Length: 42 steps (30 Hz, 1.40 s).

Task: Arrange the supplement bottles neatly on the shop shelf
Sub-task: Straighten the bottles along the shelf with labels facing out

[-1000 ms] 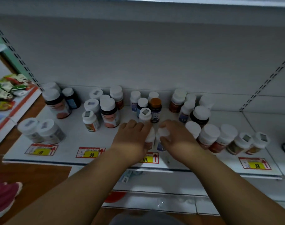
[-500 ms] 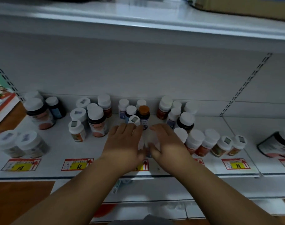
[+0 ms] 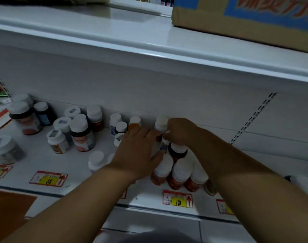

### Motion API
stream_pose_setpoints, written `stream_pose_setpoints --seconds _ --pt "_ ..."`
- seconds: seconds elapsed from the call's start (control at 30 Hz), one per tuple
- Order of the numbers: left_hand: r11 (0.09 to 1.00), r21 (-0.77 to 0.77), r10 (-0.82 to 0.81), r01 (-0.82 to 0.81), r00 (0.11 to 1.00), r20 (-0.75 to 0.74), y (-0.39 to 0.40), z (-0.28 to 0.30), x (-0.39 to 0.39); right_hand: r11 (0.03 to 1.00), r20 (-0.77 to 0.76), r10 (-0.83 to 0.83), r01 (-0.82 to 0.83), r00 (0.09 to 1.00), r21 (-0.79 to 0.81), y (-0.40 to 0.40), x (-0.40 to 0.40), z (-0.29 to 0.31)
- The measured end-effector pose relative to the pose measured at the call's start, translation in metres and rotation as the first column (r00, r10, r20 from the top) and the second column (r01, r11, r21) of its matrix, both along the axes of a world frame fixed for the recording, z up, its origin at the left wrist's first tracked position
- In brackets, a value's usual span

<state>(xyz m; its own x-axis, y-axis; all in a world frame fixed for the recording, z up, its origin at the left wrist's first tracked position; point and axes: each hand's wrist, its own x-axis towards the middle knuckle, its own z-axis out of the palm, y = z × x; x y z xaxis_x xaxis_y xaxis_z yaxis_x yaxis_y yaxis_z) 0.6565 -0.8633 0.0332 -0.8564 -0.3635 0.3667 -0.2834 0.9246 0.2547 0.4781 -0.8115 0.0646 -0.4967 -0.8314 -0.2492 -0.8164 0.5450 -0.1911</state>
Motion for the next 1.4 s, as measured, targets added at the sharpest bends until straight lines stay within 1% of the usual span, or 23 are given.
stream_pose_setpoints --seconds 0.03,0.13,0.23,0.3,0.37,0.43,0.5,0.57,0.67,0.8,0.93,1.03,1.13,1.23,1.4 --pt "1.0 0.004 0.005 -0.005 1.0 -0.008 0.002 -0.001 0.0 1.0 -0.034 0.0 0.001 0.999 0.021 -0.005 -0.003 -0.004" --pt "0.998 0.029 0.052 -0.052 0.999 -0.008 0.005 -0.004 0.006 0.998 -0.121 0.048 -0.052 0.992 -0.03 -0.009 -0.007 -0.012" --pt "0.993 0.036 0.116 -0.117 0.993 0.011 0.005 -0.007 0.02 0.991 -0.109 0.093 -0.102 0.99 -0.083 -0.006 -0.008 -0.012" --pt "0.988 0.034 0.151 -0.15 0.988 -0.026 0.002 -0.01 0.036 0.966 -0.131 0.121 -0.147 0.984 -0.213 -0.003 -0.005 -0.005" --pt "0.982 0.019 0.187 -0.187 0.973 -0.137 -0.005 -0.015 0.055 0.913 -0.16 0.137 -0.188 0.978 -0.363 -0.001 0.006 0.007" --pt "0.976 -0.002 0.209 -0.216 0.946 -0.249 -0.013 -0.023 0.077 0.856 -0.157 0.176 -0.23 0.972 -0.463 -0.004 0.026 0.02" --pt "0.975 -0.006 0.213 -0.222 0.944 -0.254 -0.023 -0.029 0.096 0.812 -0.142 0.221 -0.263 0.965 -0.522 -0.012 0.052 0.03" --pt "0.981 -0.014 0.188 -0.195 0.959 -0.211 -0.034 -0.033 0.11 0.787 -0.121 0.242 -0.268 0.963 -0.555 -0.025 0.079 0.033" --pt "0.993 -0.038 0.102 -0.109 0.983 -0.151 -0.047 -0.033 0.122 0.8 -0.086 0.272 -0.275 0.959 -0.534 -0.045 0.11 0.027" --pt "0.999 -0.031 -0.018 0.017 0.998 -0.053 -0.056 -0.039 0.134 0.833 -0.097 0.284 -0.296 0.954 -0.467 -0.068 0.136 0.012" --pt "0.997 -0.003 -0.077 0.077 0.997 0.002 -0.062 -0.042 0.142 0.911 -0.066 0.243 -0.251 0.968 -0.328 -0.083 0.151 -0.008" --pt "0.994 0.006 -0.105 0.105 0.994 0.002 -0.066 -0.041 0.143 0.939 -0.116 0.225 -0.247 0.967 -0.239 -0.09 0.152 -0.023" --pt "0.993 0.016 -0.12 0.12 0.993 -0.005 -0.067 -0.039 0.143 0.961 -0.086 0.205 -0.217 0.975 -0.17 -0.094 0.152 -0.029" --pt "0.991 0.017 -0.13 0.131 0.991 -0.017 -0.068 -0.039 0.144 0.964 -0.072 0.207 -0.216 0.976 -0.154 -0.097 0.15 -0.028" --pt "0.991 -0.016 -0.131 0.13 0.989 -0.074 -0.07 -0.039 0.141 0.965 -0.136 0.179 -0.201 0.974 -0.169 -0.092 0.14 -0.023"
